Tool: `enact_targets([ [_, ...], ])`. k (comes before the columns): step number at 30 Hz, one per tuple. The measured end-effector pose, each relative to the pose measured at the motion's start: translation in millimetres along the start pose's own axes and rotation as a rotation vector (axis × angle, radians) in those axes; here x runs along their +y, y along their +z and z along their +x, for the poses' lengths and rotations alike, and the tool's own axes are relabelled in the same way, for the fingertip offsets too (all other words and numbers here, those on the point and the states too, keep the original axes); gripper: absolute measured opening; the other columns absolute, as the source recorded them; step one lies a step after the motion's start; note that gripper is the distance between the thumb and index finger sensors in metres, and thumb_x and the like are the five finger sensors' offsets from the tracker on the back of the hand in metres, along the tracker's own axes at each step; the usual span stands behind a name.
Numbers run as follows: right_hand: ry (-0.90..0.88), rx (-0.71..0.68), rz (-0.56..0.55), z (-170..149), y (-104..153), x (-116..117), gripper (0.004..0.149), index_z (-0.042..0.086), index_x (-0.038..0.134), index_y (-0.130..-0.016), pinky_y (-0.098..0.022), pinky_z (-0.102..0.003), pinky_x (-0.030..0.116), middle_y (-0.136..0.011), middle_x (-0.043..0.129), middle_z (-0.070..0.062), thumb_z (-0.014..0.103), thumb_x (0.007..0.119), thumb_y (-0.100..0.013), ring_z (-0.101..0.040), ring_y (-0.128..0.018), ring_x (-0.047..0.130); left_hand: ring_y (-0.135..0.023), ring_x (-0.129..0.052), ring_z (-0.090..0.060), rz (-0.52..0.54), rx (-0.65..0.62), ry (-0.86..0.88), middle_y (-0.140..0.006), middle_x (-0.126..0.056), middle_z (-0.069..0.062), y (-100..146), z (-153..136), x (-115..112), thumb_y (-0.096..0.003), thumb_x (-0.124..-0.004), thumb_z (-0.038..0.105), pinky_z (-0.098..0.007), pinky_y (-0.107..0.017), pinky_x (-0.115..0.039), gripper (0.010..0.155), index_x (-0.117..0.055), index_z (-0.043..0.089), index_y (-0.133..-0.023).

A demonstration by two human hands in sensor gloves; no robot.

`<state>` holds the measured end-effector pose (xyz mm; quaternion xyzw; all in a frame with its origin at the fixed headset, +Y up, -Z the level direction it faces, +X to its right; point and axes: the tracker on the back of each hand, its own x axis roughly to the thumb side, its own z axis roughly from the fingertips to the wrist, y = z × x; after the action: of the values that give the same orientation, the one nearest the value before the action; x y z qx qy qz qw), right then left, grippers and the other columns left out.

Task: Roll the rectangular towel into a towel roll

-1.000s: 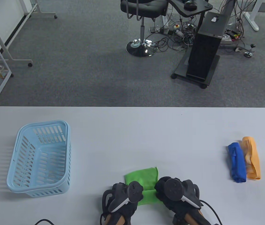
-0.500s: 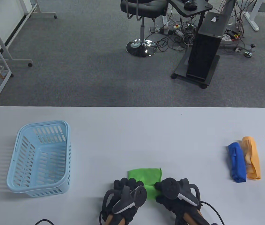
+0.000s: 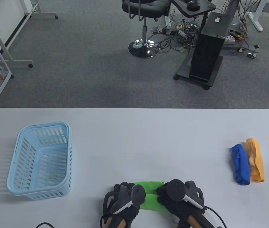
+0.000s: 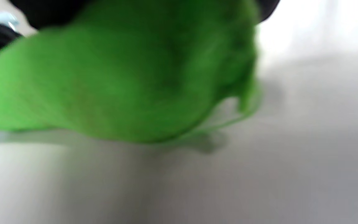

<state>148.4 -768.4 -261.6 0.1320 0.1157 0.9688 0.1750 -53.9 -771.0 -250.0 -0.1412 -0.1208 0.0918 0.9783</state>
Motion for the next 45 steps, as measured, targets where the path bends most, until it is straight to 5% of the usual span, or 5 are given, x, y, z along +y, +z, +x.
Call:
enact_targets([
  [12,0.154,-0.016,0.097,6.9,-3.1,10.5,0.077,0.031,0.049,-0.101,-0.071,-0.062,0.046,-0.104,0.047,-0.005,0.045,0.078,-0.031,-0.034,-0.096,0.059,-0.1,-0.056,-0.042,0.188,0.005,0.089,-0.104,-0.06,-0.013,6.9,-14.4,13.1,-0.041,-0.068,0.044,-0.069,-0.07,-0.042,0.058,-0.065,0.032,-0.098],
  [18,0.16,0.003,0.056,6.1,-5.4,10.1,0.069,0.03,0.056,-0.099,-0.07,-0.062,0.048,-0.098,0.061,-0.006,0.042,0.073,-0.033,-0.032,-0.092,0.066,-0.103,-0.049,-0.044,-0.05,-0.043,-0.004,-0.113,-0.05,-0.009,-2.0,-7.8,-4.1,-0.0348,-0.076,0.057,-0.07,-0.07,-0.038,0.08,-0.046,0.037,-0.106],
  [29,0.109,-0.058,0.12,15.3,0.6,8.1,0.071,0.022,0.071,-0.094,-0.068,-0.062,0.053,-0.086,0.075,-0.006,0.054,0.067,-0.031,-0.03,-0.081,0.078,-0.103,-0.051,-0.046,-0.098,-0.005,-0.024,-0.104,-0.067,-0.009,-0.4,-8.1,2.2,-0.033,-0.078,0.049,-0.072,-0.07,-0.036,0.071,-0.07,0.023,-0.099],
  [33,0.108,-0.113,0.107,22.2,6.0,11.0,0.087,0.025,0.035,-0.104,-0.071,-0.063,0.045,-0.105,0.039,-0.006,0.056,0.068,-0.03,-0.031,-0.097,0.057,-0.103,-0.047,-0.046,-0.133,0.009,0.005,-0.103,-0.067,-0.01,-1.1,-14.0,6.4,-0.0332,-0.072,0.05,-0.072,-0.07,-0.034,0.07,-0.079,0.014,-0.094],
  [45,0.129,-0.238,0.107,40.1,12.1,15.8,0.077,0.046,0.041,-0.099,-0.071,-0.057,0.049,-0.106,0.027,-0.006,0.055,0.072,-0.029,-0.031,-0.097,0.054,-0.103,-0.047,-0.048,-0.114,0.158,0.131,-0.103,-0.07,-0.016,-1.4,-46.0,14.3,-0.0377,-0.061,0.052,-0.072,-0.07,-0.035,0.07,-0.091,0.009,-0.085],
])
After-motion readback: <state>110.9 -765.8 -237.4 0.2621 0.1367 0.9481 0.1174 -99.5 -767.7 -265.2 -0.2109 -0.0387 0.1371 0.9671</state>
